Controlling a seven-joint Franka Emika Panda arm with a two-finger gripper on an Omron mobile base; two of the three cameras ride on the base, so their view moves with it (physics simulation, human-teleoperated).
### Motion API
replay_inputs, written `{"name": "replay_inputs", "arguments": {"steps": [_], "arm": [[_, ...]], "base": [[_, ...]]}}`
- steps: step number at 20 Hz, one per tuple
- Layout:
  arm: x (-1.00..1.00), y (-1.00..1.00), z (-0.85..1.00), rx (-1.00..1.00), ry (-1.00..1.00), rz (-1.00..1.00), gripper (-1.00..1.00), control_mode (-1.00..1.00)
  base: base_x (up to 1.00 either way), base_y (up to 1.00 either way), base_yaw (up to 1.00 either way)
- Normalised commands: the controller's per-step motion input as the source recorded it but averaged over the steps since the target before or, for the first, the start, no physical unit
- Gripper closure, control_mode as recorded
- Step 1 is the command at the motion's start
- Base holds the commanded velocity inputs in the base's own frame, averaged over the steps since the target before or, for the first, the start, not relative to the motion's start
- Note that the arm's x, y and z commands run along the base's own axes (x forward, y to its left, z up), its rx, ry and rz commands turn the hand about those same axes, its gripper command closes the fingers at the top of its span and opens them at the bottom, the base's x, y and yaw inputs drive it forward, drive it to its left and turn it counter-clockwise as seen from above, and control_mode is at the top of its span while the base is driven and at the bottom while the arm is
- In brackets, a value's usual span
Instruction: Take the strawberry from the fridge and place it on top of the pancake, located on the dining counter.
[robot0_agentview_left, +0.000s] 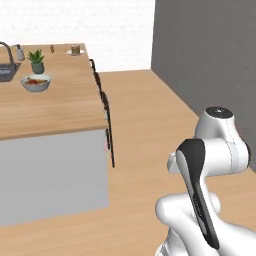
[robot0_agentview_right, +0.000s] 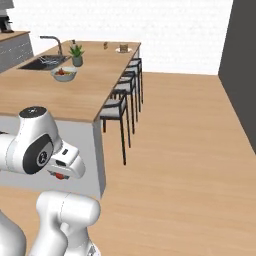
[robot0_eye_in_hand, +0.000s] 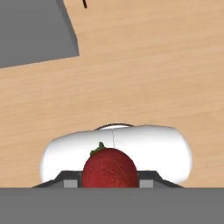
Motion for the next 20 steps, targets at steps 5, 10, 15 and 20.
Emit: {"name": "replay_inputs", "arguments": {"steps": [5, 10, 15, 20], "arm": [[0.00, 0.00, 0.00, 0.00, 0.00, 0.00, 1.00, 1.00], [0.00, 0.00, 0.00, 0.00, 0.00, 0.00, 1.00, 1.00], [0.00, 0.00, 0.00, 0.00, 0.00, 0.00, 1.00, 1.00], [0.00, 0.00, 0.00, 0.00, 0.00, 0.00, 1.00, 1.00]], "base": [[0.81, -1.00, 0.31], [0.88, -1.00, 0.37], [0.83, -1.00, 0.36], [0.74, -1.00, 0.33]]}}
